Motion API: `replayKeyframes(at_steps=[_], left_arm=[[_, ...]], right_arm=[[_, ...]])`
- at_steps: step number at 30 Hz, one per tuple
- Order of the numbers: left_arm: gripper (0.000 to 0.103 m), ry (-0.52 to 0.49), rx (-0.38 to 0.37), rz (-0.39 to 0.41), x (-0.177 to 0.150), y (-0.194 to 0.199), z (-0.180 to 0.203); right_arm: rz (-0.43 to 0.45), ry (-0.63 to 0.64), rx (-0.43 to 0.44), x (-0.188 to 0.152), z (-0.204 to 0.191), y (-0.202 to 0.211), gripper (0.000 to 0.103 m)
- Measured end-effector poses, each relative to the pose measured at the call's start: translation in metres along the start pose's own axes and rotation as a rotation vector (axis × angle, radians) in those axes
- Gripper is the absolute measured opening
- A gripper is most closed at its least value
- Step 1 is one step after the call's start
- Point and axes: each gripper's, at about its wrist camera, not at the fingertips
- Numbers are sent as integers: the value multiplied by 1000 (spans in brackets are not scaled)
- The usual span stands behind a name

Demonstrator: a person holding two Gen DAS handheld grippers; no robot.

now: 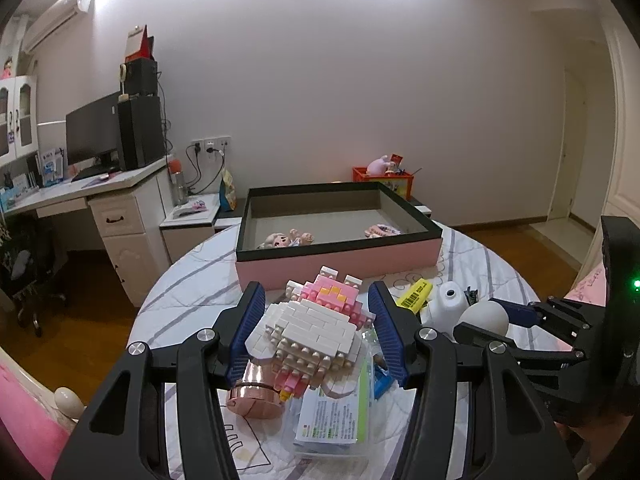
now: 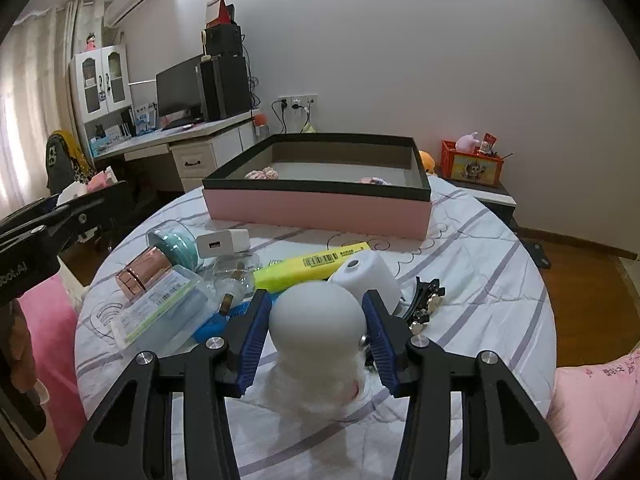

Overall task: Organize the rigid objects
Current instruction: 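Lift both held figures and carry them over the pink box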

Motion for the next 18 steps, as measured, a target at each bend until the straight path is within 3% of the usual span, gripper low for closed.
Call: replayKeyframes(at_steps=[9, 18], left_arm=[[55, -6, 6, 12, 6, 2, 1], [55, -28, 59, 122, 39, 22, 6]], right_arm=[[14, 17, 0, 5, 0, 6, 48], [128, 51, -25, 40, -2, 43, 48]])
Point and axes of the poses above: each gripper's, at about its wrist camera, not at the fingertips, and y roughly against the way its jaws point, z to its right, x to its top, and after that the axes turned 14 degrees about -z, right-handed
